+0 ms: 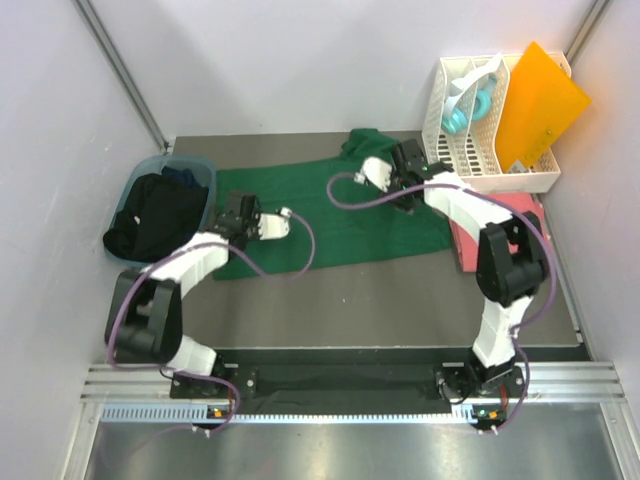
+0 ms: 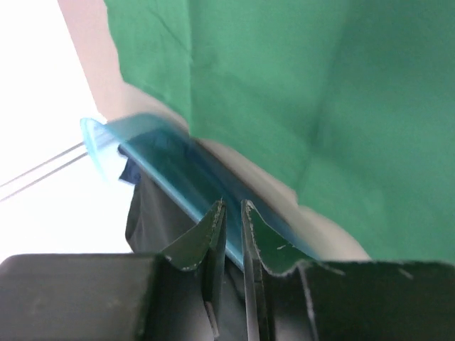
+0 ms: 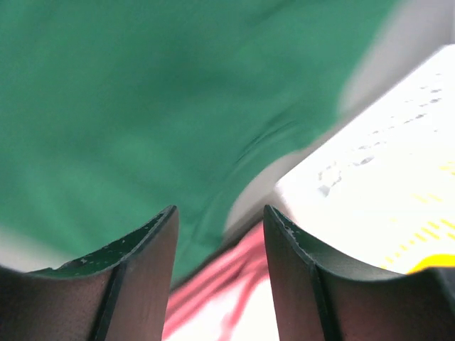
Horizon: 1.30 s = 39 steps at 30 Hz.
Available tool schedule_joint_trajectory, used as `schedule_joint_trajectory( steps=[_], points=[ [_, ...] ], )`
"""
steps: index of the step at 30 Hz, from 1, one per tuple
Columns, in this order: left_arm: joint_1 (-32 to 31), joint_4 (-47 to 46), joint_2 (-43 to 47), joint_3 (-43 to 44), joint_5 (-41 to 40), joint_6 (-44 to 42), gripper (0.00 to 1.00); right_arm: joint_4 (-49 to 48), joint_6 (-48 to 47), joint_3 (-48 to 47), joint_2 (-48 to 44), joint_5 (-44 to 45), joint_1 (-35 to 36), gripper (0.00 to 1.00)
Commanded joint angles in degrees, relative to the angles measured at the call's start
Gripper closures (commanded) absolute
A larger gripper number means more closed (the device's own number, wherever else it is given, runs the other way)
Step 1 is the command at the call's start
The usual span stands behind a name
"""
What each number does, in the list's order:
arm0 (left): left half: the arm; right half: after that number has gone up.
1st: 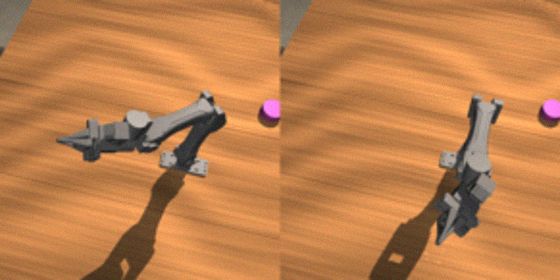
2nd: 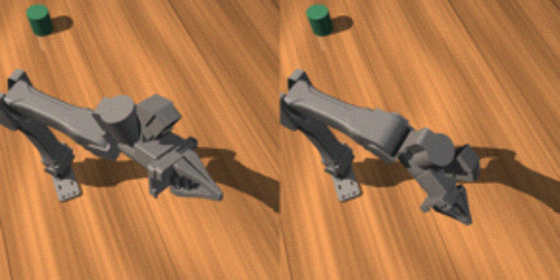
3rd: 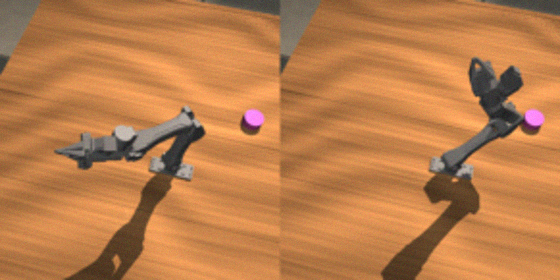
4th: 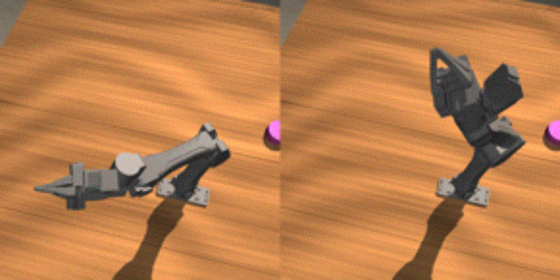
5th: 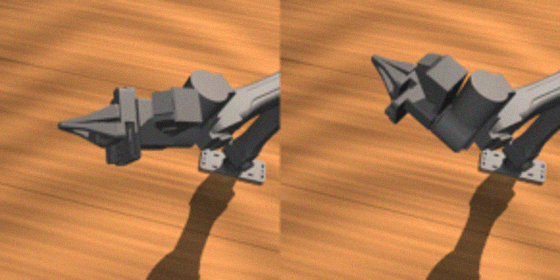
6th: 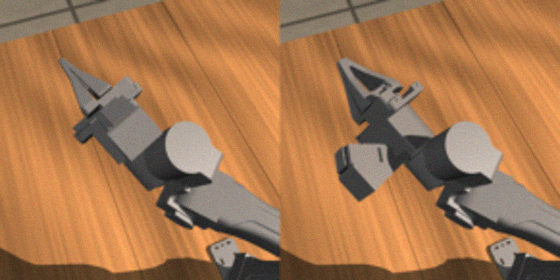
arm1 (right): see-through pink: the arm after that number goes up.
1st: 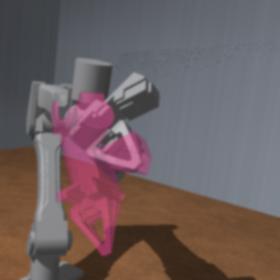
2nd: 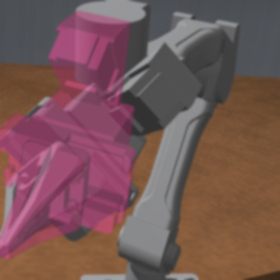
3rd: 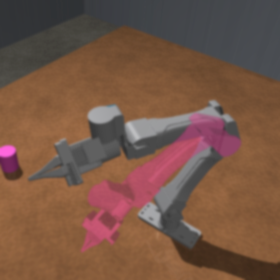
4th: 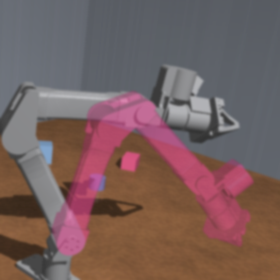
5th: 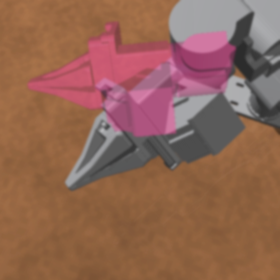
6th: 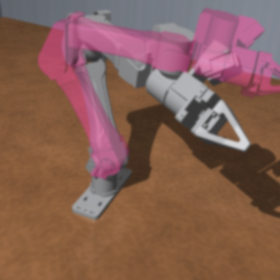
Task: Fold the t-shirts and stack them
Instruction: Fold the flattened tshirt in 1/3 of the way
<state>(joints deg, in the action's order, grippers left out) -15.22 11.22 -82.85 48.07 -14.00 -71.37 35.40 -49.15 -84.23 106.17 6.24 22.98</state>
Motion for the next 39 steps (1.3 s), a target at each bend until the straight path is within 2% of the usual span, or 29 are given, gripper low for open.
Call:
schedule_joint_trajectory(
  steps=[1, 2, 5, 7, 10, 11, 15, 17, 20, 23, 28, 34, 39],
  points=[
    [0.7, 2.8, -10.0, 15.2, -0.2, 14.0, 0.79, -6.4, 12.2, -14.4, 8.6, 3.4, -0.3, 0.48],
    [0.7, 4.5, -13.1, 17.5, 1.1, 15.4, 0.79, -5.6, 12.6, -18.7, 10.4, 3.3, -0.3, 0.48],
    [0.3, 9.2, -15.1, 22.4, 4.2, 16.9, 0.78, -1.7, 11.9, -24.2, 15.6, 3.3, -0.5, 0.49],
    [-0.2, 10.5, -13.8, 22.3, 5.5, 15.2, 0.78, 1.2, 9.5, -24.1, 14.8, -0.1, -0.9, 0.51],
    [-0.2, 12.8, -8.3, 19.1, 8.9, 10.8, 0.78, 0.8, 1.8, -15.0, 7.7, -2.3, -1.3, 0.54],
    [-0.3, 13.8, -4.8, 17.9, 9.6, 9.3, 0.77, 0.5, -0.8, -8.4, 5.3, -2.6, -1.3, 0.52],
    [-2.3, 13.4, 5.0, 8.1, 10.3, -0.8, 0.72, -4.5, -14.0, 8.0, -7.9, -0.6, -1.3, 0.46],
    [-3.1, 12.4, 10.7, 1.3, 11.5, -4.3, 0.72, -3.8, -16.1, 13.4, -10.8, -1.1, -1.3, 0.45],
    [-4.2, 11.7, 17.4, -6.7, 13.6, -9.2, 0.66, -3.7, -17.7, 18.5, -15.5, -2.5, -1.3, 0.43],
    [-6.9, 9.7, 20.8, -13.7, 12.9, -12.2, 0.63, -4.8, -18.1, 22.7, -17.1, -3.3, -0.7, 0.4],
    [-8.8, 5.6, 20.1, -20.1, 12.3, -13.7, 0.62, -9.1, -18.9, 28.0, -17.2, -3.2, 1.1, 0.37],
    [-8.9, 4.1, 12.0, -18.0, 10.7, -11.9, 0.63, -11.7, -21.1, 31.3, -15.2, -2.8, 2.6, 0.33],
    [-9.0, 4.5, 9.4, -16.4, 10.7, -11.1, 0.64, -15.6, -22.0, 31.4, -12.0, -1.5, 2.9, 0.33]
  ],
)
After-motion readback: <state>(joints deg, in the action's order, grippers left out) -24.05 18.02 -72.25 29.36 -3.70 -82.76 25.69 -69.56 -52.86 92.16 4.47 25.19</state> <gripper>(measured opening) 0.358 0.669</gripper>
